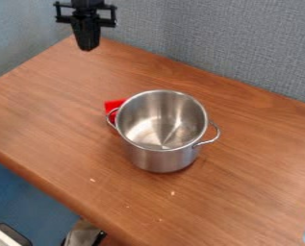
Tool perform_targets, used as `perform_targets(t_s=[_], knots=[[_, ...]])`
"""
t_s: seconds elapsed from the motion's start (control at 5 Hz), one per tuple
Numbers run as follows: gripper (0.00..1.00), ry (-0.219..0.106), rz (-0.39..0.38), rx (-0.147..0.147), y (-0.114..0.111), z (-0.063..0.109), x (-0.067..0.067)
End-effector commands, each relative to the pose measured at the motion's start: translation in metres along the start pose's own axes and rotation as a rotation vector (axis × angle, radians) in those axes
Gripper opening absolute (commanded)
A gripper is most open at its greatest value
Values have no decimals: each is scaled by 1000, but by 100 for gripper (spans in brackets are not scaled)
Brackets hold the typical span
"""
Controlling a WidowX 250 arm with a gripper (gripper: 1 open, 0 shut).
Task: Move the red object from the metal pot to the table
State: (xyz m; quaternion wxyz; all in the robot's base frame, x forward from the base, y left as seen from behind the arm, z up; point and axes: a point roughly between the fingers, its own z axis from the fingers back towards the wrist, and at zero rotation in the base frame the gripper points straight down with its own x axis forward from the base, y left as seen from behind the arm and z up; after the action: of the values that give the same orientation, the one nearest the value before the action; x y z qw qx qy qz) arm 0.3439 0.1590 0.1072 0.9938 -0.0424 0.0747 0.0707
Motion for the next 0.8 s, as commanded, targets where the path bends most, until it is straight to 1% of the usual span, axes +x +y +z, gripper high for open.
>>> perform_targets(t_s=[0.0, 0.2, 0.4, 0.6], knots=[[100, -69, 49, 11, -11, 20, 3], [100, -73, 95, 0, -26, 17, 9], [100, -58, 135, -18, -39, 1, 9], [100, -57, 135, -48, -60, -7, -3]])
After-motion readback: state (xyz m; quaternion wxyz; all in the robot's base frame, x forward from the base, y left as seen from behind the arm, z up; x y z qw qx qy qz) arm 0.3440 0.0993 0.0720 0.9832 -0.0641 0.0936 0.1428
